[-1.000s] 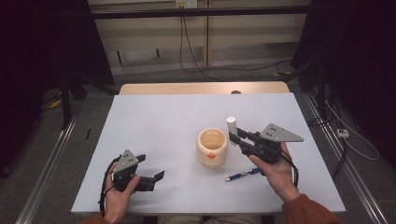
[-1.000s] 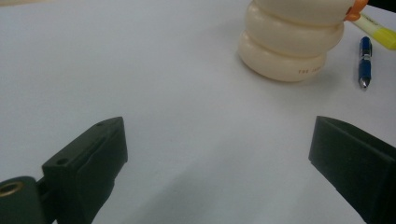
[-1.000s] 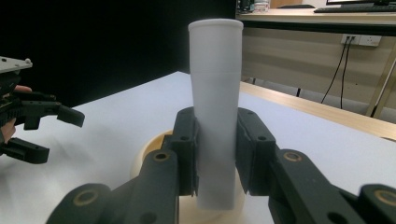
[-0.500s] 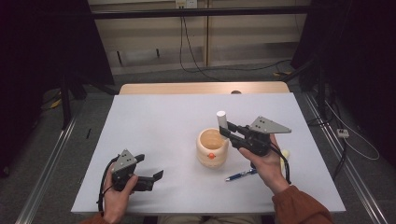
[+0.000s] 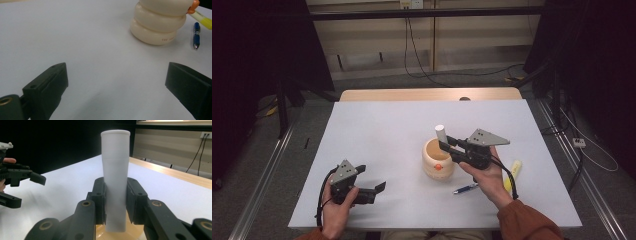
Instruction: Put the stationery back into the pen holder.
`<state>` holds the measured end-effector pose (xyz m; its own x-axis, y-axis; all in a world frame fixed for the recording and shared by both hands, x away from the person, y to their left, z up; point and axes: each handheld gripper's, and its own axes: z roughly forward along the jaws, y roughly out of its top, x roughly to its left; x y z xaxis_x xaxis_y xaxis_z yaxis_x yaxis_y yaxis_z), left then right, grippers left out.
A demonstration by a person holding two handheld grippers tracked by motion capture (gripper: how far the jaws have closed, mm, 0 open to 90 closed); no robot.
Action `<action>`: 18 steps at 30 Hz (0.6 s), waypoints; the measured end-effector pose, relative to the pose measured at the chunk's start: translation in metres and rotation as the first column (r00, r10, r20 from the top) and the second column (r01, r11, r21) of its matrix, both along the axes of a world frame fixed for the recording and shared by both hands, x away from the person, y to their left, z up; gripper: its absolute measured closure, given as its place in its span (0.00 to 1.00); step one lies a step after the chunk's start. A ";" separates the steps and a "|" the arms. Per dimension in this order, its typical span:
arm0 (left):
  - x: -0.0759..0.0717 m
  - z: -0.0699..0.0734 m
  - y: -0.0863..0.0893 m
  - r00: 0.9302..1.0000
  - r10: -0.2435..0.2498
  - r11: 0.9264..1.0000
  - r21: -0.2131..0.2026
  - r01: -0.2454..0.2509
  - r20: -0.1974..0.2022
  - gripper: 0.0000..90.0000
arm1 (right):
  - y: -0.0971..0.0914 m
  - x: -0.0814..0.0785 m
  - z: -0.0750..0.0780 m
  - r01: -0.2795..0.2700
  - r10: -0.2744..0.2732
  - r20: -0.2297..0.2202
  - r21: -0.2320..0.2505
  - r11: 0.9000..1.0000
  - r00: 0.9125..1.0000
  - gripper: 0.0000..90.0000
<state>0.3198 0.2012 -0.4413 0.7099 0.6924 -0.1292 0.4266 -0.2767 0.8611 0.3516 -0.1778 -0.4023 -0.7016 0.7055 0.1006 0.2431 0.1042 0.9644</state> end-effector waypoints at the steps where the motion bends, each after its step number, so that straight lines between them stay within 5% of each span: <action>1: 0.000 0.000 0.000 1.000 0.000 1.000 0.001 0.000 -0.002 0.05 | 0.001 0.000 -0.001 0.000 0.000 0.002 -0.004 1.000 1.000 0.79; 18: 0.001 -0.001 0.000 1.000 -0.011 1.000 0.001 0.011 -0.010 0.05 | 0.005 0.003 -0.026 0.022 -0.023 -0.034 -0.020 1.000 0.999 0.79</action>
<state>0.3210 0.2016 -0.4427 0.7159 0.6850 -0.1355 0.4321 -0.2822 0.8565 0.3541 -0.1725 -0.4279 -0.6821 0.7229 0.1105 0.2784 0.1169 0.9533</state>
